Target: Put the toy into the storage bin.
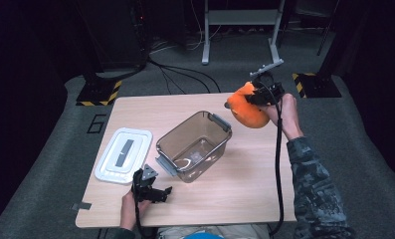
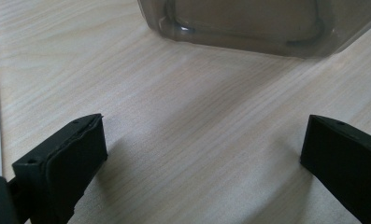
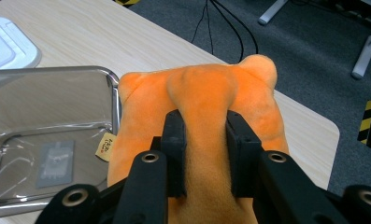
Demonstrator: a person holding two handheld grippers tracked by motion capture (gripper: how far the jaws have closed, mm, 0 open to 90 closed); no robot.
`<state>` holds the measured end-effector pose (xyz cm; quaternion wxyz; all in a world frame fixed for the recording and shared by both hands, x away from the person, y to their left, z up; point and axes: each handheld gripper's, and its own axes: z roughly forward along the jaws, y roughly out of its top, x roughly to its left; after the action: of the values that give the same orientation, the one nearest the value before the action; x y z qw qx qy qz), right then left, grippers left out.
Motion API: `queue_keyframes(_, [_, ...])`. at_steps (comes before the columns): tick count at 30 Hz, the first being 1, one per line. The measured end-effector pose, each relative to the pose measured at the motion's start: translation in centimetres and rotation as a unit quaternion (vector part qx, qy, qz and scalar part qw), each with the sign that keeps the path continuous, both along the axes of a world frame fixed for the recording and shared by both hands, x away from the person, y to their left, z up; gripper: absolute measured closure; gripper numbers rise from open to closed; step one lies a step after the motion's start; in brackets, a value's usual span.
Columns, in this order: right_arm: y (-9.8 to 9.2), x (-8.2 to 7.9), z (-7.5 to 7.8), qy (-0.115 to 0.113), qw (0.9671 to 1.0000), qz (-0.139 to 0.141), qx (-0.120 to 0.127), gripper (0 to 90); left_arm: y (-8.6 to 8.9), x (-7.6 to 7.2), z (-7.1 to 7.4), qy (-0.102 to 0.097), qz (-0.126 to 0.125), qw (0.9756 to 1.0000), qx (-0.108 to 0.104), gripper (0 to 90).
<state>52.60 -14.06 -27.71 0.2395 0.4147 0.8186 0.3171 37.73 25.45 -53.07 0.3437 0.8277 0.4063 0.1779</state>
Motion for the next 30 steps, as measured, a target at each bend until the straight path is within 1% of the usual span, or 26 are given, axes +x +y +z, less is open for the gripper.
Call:
queue_keyframes(2, [0.3,-0.1,0.2,0.001,1.0000,0.000,0.004,71.9,0.0,0.0,0.0,-0.001,0.000,1.0000,0.000,0.2])
queue_keyframes(4, [0.6,0.0,0.5,-0.003,1.0000,0.007,0.003,71.8,0.0,0.0,0.0,-0.002,0.001,1.0000,0.001,0.2])
queue_keyframes(7, [1.1,-0.2,0.8,-0.001,0.9999,0.006,0.009,71.8,0.0,0.0,0.0,-0.002,0.001,1.0000,0.001,0.2])
queue_keyframes(9, [1.4,-0.1,0.9,-0.003,0.9999,0.011,0.007,71.8,0.0,0.0,0.0,-0.003,0.001,1.0000,0.001,0.2])
queue_keyframes(10, [1.6,-0.1,1.0,-0.003,0.9999,0.013,0.009,71.8,0.0,-0.1,0.0,0.002,0.002,1.0000,-0.001,0.2])
queue_keyframes(11, [1.8,-0.2,1.1,0.002,0.9999,0.010,0.012,71.8,0.0,0.0,0.0,0.001,0.002,1.0000,-0.001,0.2])
queue_keyframes(13, [2.0,-0.1,1.2,-0.001,0.9998,0.017,0.010,71.8,0.0,0.0,0.0,0.001,0.001,1.0000,0.000,0.2])
queue_keyframes(15, [2.5,-0.2,1.2,0.007,0.9998,0.014,0.014,71.8,0.0,0.0,0.0,0.002,0.000,1.0000,0.002,0.2])
queue_keyframes(16, [2.5,-0.2,1.2,0.007,0.9998,0.018,0.011,71.7,0.0,0.0,0.0,0.002,0.000,1.0000,0.002,0.2])
queue_keyframes(18, [2.9,-0.2,1.2,0.014,0.9997,0.016,0.014,71.7,0.0,0.0,0.0,0.002,0.000,1.0000,0.001,0.2])
queue_keyframes(19, [3.2,-0.2,1.2,0.017,0.9996,0.012,0.019,71.7,0.0,0.0,0.0,0.002,0.000,1.0000,0.001,0.2])
queue_keyframes(20, [3.3,-0.1,1.2,0.016,0.9996,0.017,0.017,71.7,0.0,0.0,0.0,0.002,0.000,1.0000,0.001,0.2])
queue_keyframes(21, [3.4,0.0,1.2,0.008,0.9995,0.025,0.015,71.7,0.0,0.0,0.0,-0.002,0.000,1.0000,0.003,0.2])
queue_keyframes(22, [3.6,-0.1,1.2,0.017,0.9995,0.021,0.018,71.6,0.0,0.0,0.0,-0.001,0.000,1.0000,0.003,0.2])
queue_keyframes(24, [4.0,0.0,1.2,0.012,0.9994,0.027,0.021,71.6,0.0,0.0,0.0,-0.002,0.001,1.0000,0.001,0.2])
queue_keyframes(25, [4.2,-0.1,1.2,0.016,0.9992,0.028,0.022,71.6,0.0,0.0,0.0,-0.001,0.000,1.0000,0.003,0.2])
queue_keyframes(27, [4.6,0.0,1.2,0.013,0.9990,0.037,0.023,71.5,0.0,0.0,0.0,-0.001,0.000,1.0000,0.003,0.2])
queue_keyframes(28, [4.9,-0.1,1.3,0.021,0.9989,0.032,0.027,71.5,0.0,0.0,0.0,-0.001,0.000,1.0000,0.003,0.2])
queue_keyframes(30, [5.4,0.0,1.2,0.018,0.9986,0.041,0.029,71.4,0.0,0.0,0.0,-0.001,0.000,1.0000,0.003,0.2])
